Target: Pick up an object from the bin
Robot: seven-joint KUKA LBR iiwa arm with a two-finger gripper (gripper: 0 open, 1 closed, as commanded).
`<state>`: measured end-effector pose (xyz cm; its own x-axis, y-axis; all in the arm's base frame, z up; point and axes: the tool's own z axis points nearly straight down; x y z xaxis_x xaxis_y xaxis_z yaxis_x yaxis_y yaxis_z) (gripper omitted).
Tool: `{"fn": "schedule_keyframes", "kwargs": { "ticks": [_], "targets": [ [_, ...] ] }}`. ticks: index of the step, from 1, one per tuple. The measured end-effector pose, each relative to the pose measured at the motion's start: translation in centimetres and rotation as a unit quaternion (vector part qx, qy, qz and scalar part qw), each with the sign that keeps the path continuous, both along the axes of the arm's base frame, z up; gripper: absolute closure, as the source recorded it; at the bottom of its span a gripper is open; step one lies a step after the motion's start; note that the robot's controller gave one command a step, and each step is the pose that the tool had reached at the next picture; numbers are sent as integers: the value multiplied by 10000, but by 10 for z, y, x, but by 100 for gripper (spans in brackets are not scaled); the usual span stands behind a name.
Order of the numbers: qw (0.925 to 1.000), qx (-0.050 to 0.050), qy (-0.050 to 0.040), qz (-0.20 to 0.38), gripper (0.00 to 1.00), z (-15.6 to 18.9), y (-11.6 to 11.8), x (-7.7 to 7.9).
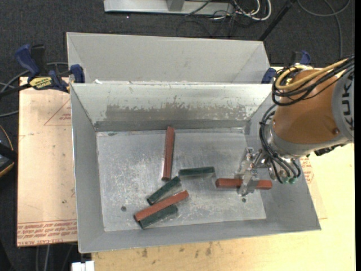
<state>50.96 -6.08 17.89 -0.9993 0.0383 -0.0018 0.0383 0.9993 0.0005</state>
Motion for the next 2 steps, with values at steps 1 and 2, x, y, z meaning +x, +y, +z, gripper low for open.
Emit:
{"fn": "schedule_keyframes", "kwargs": {
  "ticks": [1, 2],
  "targets": [
    [10000, 0, 0, 0, 100, 0, 0, 0],
    [10000, 2, 13, -53, 100, 31, 3, -3]
  ]
}}
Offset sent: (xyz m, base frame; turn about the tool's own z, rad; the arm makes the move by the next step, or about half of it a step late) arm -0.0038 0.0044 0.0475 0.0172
